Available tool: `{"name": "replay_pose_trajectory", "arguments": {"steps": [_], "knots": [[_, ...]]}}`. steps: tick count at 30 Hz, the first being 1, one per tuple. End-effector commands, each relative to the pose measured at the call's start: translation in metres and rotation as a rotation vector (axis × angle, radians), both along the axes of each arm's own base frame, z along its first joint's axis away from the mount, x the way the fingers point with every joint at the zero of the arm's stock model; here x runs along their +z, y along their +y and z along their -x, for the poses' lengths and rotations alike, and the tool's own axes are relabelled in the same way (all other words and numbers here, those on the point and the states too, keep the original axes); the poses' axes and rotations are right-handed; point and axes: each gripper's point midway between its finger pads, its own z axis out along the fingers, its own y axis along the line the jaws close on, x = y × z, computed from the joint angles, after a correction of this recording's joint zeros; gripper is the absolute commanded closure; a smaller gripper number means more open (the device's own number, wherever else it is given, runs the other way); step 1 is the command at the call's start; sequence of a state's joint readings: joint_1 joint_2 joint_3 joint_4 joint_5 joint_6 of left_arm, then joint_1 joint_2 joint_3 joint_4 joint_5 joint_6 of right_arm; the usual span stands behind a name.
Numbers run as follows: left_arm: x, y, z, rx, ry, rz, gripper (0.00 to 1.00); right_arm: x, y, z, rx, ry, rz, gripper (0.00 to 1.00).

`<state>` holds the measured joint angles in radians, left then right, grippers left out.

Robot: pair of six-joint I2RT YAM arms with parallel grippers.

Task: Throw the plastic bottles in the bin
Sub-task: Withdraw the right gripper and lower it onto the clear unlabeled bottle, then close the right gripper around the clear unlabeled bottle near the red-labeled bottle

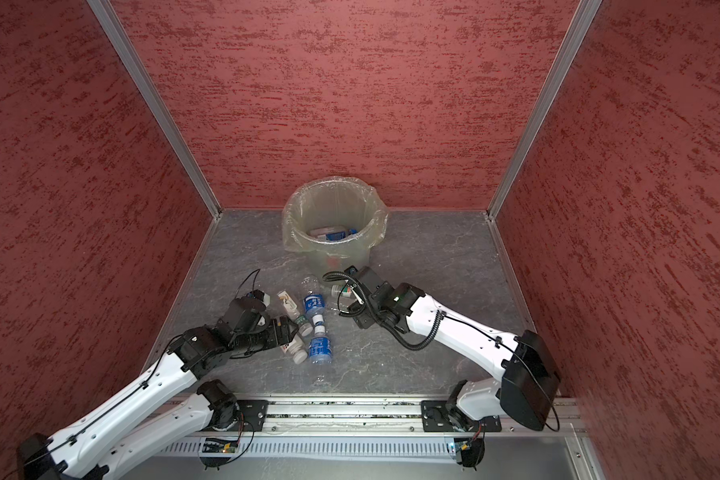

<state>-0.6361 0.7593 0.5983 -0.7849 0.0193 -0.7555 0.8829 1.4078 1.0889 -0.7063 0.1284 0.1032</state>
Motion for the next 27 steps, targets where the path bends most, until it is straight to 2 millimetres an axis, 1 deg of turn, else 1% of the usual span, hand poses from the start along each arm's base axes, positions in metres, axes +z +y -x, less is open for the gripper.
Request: {"name": "replay_pose_trajectory", "arguments": {"steps": [1,2,3,5,8,11,14,19,24,27], "knots": [[-0.004,-0.006,0.001,-0.022,-0.003,0.035,0.05,-0.008,0.013,0.006,0.062,0.022,0.006,0.26],[-0.003,-0.010,0.002,-0.040,-0.007,0.052,0.04,-0.008,0.016,0.006,0.069,0.022,0.001,0.25],[0.000,-0.015,0.003,-0.061,-0.017,0.075,0.04,-0.018,0.018,0.006,0.074,0.040,0.021,0.23],[0.003,-0.021,0.003,-0.091,-0.031,0.104,0.04,-0.025,0.021,0.005,0.080,0.047,0.031,0.23],[0.007,-0.026,0.004,-0.126,-0.044,0.118,0.04,-0.028,0.024,-0.001,0.077,0.038,0.041,0.22],[0.008,-0.032,0.006,-0.166,-0.052,0.125,0.04,-0.035,0.023,-0.009,0.064,0.022,0.088,0.21],[0.010,-0.038,0.008,-0.195,-0.059,0.129,0.04,-0.038,0.026,-0.012,0.074,0.023,0.105,0.20],[0.007,-0.038,0.010,-0.197,-0.056,0.117,0.04,-0.041,0.027,-0.019,0.078,0.005,0.137,0.20],[-0.001,-0.027,0.010,-0.154,-0.028,0.068,0.04,-0.044,0.022,-0.029,0.082,-0.031,0.213,0.18],[-0.003,-0.027,0.011,-0.155,-0.022,0.069,0.04,-0.044,0.026,-0.032,0.097,-0.035,0.220,0.18]]}}
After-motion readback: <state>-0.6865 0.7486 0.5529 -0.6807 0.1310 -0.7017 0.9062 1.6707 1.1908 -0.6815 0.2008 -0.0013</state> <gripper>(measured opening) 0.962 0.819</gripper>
